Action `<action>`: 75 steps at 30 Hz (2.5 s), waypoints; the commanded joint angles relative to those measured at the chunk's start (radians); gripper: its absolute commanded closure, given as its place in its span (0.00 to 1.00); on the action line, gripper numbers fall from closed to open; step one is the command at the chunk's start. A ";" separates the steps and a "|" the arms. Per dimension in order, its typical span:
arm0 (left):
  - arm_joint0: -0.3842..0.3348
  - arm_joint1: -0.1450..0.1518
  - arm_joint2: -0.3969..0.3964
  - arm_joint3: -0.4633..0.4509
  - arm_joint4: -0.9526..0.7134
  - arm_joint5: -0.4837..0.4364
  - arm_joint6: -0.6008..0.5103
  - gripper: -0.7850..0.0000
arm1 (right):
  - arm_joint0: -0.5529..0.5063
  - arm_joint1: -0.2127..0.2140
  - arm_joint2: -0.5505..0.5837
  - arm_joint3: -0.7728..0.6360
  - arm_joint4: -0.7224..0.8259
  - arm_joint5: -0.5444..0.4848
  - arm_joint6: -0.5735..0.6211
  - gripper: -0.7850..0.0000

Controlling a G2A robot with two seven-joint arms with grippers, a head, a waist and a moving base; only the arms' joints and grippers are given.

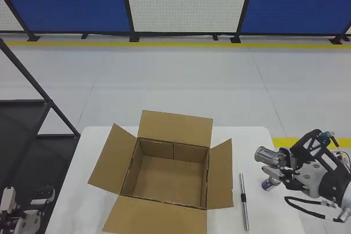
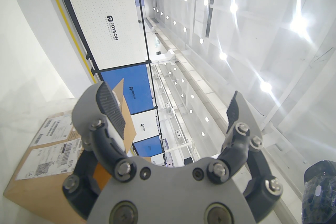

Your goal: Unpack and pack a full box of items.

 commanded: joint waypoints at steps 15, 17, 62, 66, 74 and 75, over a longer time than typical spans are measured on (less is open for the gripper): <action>0.000 0.000 0.000 0.000 0.000 0.000 0.000 0.00 | -0.349 0.116 0.176 0.046 0.034 0.000 0.000 1.00; 0.000 0.000 0.000 0.000 0.000 0.000 0.000 0.00 | -0.349 0.116 0.176 0.046 0.034 0.000 0.000 1.00; 0.000 0.000 0.000 0.000 0.000 0.000 0.000 0.00 | -0.022 0.221 -0.550 0.518 -0.399 0.379 0.000 1.00; 0.000 0.000 0.000 0.000 0.000 0.000 0.000 0.00 | 0.008 0.228 -0.593 0.548 -0.408 0.407 0.000 1.00; 0.000 0.000 0.000 0.000 0.000 0.000 0.000 0.00 | 0.056 0.236 -0.652 0.604 -0.399 0.440 0.000 1.00; 0.000 0.000 0.000 0.000 0.000 0.000 0.000 0.00 | 0.062 0.237 -0.659 0.611 -0.398 0.441 0.000 1.00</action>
